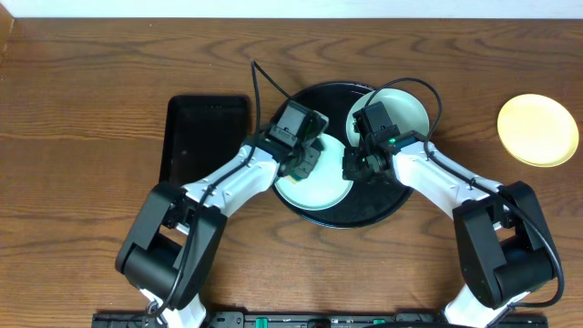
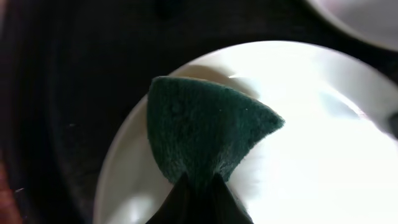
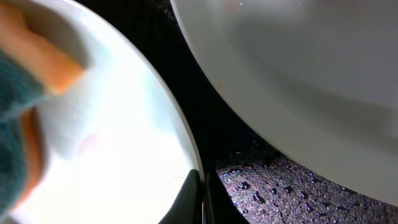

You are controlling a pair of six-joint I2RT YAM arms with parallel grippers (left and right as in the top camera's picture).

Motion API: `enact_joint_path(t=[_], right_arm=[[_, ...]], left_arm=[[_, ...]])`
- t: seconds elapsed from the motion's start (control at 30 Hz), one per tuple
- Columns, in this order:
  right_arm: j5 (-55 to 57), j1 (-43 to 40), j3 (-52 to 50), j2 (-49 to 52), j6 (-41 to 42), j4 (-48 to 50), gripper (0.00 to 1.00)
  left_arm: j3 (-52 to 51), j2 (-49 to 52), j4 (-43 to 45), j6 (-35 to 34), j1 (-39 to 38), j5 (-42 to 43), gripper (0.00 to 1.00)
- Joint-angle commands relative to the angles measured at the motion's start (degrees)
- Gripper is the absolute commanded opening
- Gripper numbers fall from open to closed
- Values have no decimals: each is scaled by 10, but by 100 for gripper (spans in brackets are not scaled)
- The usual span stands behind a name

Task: Clean dirty plates on tray and stack at the side
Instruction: 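Scrub the left pale green plate with the sponge while right gripper holds, then return the sponge to the black tray with the left gripper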

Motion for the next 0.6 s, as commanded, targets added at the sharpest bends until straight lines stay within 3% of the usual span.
enact_joint_path(t=[0.0, 0.17, 0.33, 0.57], right_arm=[[-11, 7, -3, 10, -2, -4, 1], [-11, 7, -3, 10, -2, -4, 1], [-11, 7, -3, 10, -2, -3, 1], [-11, 7, -2, 8, -2, -3, 1]], left_arm=[[-5, 3, -4, 8, 12, -37, 7], [2, -25, -4, 3, 7, -36, 7], [14, -115, -4, 1, 10, -44, 7], [14, -304, -23, -9, 42, -155, 7]])
